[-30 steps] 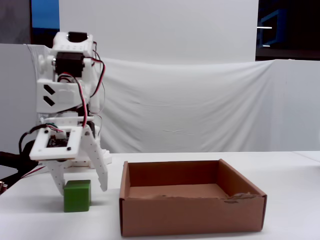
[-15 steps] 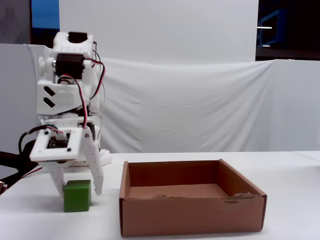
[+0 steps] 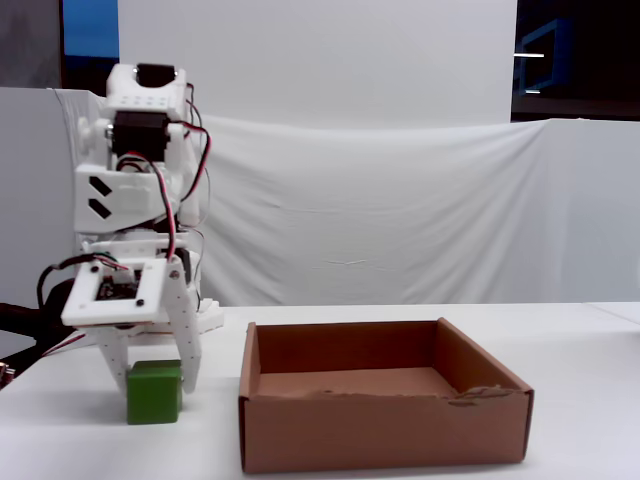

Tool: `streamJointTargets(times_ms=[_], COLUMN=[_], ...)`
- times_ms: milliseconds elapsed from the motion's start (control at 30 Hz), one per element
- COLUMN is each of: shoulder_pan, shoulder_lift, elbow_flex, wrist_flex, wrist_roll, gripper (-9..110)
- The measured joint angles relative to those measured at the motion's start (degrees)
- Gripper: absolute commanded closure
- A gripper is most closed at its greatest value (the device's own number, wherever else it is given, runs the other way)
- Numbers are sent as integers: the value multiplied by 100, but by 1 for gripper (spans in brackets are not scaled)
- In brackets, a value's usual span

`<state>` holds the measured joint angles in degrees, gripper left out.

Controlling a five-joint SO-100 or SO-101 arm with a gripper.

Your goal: Grasp a green cube and put it in a box.

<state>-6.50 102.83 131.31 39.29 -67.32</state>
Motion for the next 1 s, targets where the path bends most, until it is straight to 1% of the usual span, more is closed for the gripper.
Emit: streamJointTargets(times_ms=[500,800,1000], shoulder_pan=[0,0,-176], shoulder_lift=[0,220,352], elbow_flex=[0,0,-360], wrist_flex=[-26,501,932], wrist_roll=[0,0,0], gripper=[86,87,87])
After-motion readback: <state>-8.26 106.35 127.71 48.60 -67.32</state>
